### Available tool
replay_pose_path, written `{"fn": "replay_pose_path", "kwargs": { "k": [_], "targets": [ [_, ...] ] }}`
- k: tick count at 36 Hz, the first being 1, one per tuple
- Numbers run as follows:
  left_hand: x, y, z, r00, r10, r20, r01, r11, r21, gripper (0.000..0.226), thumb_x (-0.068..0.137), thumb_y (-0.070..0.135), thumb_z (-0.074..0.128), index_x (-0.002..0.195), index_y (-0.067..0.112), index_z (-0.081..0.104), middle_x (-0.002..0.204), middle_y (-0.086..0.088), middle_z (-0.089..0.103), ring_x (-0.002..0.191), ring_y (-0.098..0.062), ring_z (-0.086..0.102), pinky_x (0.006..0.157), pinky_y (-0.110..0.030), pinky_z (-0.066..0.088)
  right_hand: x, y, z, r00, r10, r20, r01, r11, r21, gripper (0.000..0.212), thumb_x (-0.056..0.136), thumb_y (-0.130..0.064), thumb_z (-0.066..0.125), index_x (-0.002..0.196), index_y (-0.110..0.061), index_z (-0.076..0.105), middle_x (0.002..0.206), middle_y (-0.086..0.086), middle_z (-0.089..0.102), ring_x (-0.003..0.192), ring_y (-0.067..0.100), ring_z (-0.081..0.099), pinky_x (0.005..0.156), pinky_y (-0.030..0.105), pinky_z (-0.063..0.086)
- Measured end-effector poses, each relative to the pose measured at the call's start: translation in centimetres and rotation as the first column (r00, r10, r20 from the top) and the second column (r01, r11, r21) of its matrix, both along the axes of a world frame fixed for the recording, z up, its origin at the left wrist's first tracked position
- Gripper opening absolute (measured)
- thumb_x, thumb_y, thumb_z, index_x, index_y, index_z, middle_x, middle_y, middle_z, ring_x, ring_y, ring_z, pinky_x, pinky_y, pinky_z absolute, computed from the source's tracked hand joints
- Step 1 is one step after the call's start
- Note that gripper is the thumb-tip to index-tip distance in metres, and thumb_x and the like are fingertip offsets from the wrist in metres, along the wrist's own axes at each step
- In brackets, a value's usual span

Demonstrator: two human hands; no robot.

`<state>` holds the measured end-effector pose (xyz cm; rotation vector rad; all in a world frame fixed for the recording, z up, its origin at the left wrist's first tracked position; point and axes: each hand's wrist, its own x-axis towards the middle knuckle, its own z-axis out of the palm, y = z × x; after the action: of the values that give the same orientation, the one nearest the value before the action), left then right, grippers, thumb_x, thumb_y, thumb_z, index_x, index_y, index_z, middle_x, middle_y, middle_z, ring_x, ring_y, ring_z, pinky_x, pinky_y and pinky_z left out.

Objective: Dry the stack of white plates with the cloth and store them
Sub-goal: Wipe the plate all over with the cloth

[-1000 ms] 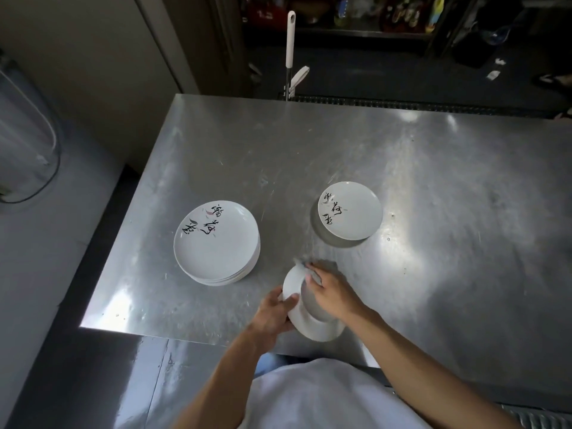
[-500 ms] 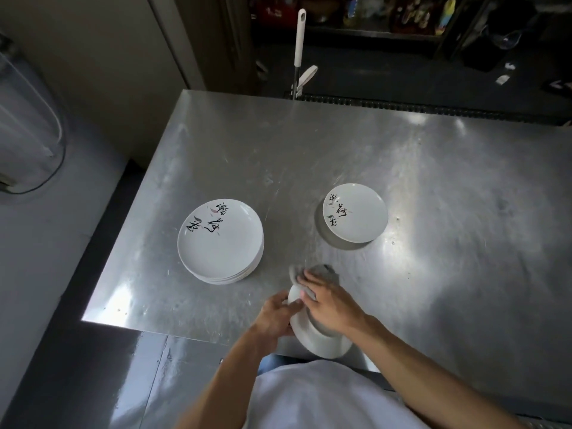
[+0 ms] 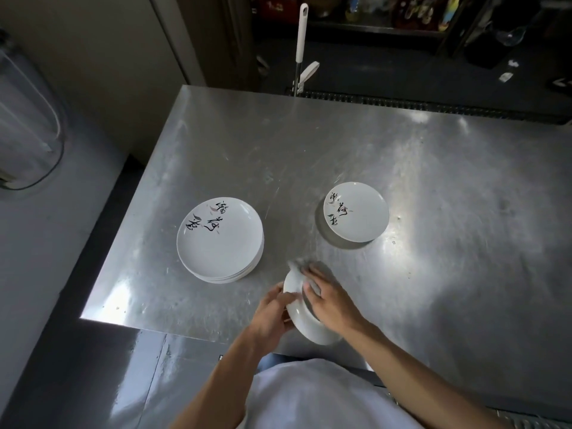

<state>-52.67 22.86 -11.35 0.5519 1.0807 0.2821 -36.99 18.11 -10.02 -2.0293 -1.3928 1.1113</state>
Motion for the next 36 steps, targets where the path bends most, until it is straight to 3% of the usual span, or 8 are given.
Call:
{"fn": "replay_pose_path", "kwargs": {
  "k": [3,7,11,15,20,23,29,36],
  "targets": [
    [-0.4,-0.2,0.1,0.995,-0.081,0.056,0.08,0.997,0.011,0.052,0.077,0.02,0.072,0.125,0.004,0.063,0.108,-0.019,0.071,0.093,-0.03,0.071,0.076,-0.037,0.057,0.4,-0.9,-0.3,0.965,0.244,0.099,-0.25,0.966,0.058,0.042,0.106,-0.036,0.045,0.147,-0.029,0.05,0.159,-0.012,0.035,0.15,0.005,0.024,0.123,0.03,0.019],
    [0.0,-0.2,0.4,0.997,-0.056,0.062,0.057,0.998,-0.007,0.05,0.078,0.01,0.072,0.127,0.006,0.062,0.112,-0.018,0.072,0.093,-0.031,0.072,0.079,-0.041,0.059,1.6,0.1,-0.3,0.979,0.086,0.184,-0.091,0.996,0.016,0.043,0.105,-0.037,0.043,0.147,-0.033,0.049,0.158,-0.01,0.039,0.148,0.011,0.031,0.121,0.029,0.024],
    [0.2,-0.1,0.4,0.997,-0.048,0.062,0.049,0.999,-0.002,0.041,0.09,-0.002,0.065,0.13,-0.002,0.055,0.114,-0.024,0.068,0.096,-0.035,0.068,0.091,-0.051,0.053,0.7,0.3,0.0,0.918,0.322,0.23,-0.366,0.913,0.181,0.04,0.103,-0.037,0.044,0.137,-0.028,0.062,0.152,-0.003,0.05,0.144,0.015,0.039,0.121,0.035,0.026],
    [-0.1,0.2,0.8,0.996,-0.059,0.06,0.06,0.998,-0.018,0.049,0.08,0.007,0.073,0.128,0.006,0.062,0.114,-0.021,0.071,0.097,-0.032,0.071,0.08,-0.042,0.06,0.8,0.9,0.0,0.965,-0.008,0.263,-0.026,0.992,0.127,0.035,0.101,-0.03,0.05,0.132,-0.025,0.064,0.142,-0.004,0.059,0.136,0.018,0.048,0.113,0.032,0.038],
    [-0.7,-0.1,0.3,0.996,-0.084,0.026,0.085,0.996,-0.012,0.028,0.094,-0.002,0.061,0.121,0.001,0.064,0.107,-0.019,0.069,0.092,-0.03,0.068,0.076,-0.04,0.057,0.2,0.1,0.6,0.944,0.308,0.116,-0.323,0.933,0.157,0.038,0.104,-0.031,0.047,0.137,-0.022,0.062,0.149,-0.004,0.051,0.141,0.004,0.032,0.122,0.027,0.019],
    [-0.3,0.1,0.9,0.992,-0.116,0.052,0.116,0.993,0.013,0.04,0.083,0.006,0.073,0.123,0.007,0.068,0.11,-0.016,0.073,0.097,-0.029,0.071,0.075,-0.038,0.058,1.1,1.1,0.5,0.99,0.071,0.121,-0.067,0.997,-0.032,0.04,0.106,-0.032,0.04,0.143,-0.036,0.052,0.147,-0.006,0.049,0.136,0.014,0.041,0.113,0.034,0.036],
    [0.8,-0.6,0.3,0.988,0.148,-0.038,-0.148,0.989,-0.008,0.042,0.089,-0.007,0.062,0.13,0.002,0.059,0.116,-0.023,0.069,0.1,-0.036,0.07,0.072,-0.04,0.06,1.9,2.7,0.2,0.936,-0.353,0.01,0.347,0.912,-0.218,0.042,0.106,-0.039,0.038,0.142,-0.021,0.05,0.139,0.014,0.057,0.125,0.035,0.056,0.101,0.039,0.043],
    [-0.1,0.0,0.3,0.999,0.027,0.044,-0.02,0.988,-0.156,0.042,0.089,0.029,0.064,0.125,0.008,0.065,0.106,-0.015,0.073,0.092,-0.028,0.07,0.084,-0.042,0.054,1.9,1.3,1.0,0.988,-0.151,-0.033,0.142,0.972,-0.188,0.039,0.105,-0.045,0.039,0.139,-0.035,0.054,0.137,0.0,0.059,0.124,0.024,0.057,0.095,0.027,0.042]
  ]
}}
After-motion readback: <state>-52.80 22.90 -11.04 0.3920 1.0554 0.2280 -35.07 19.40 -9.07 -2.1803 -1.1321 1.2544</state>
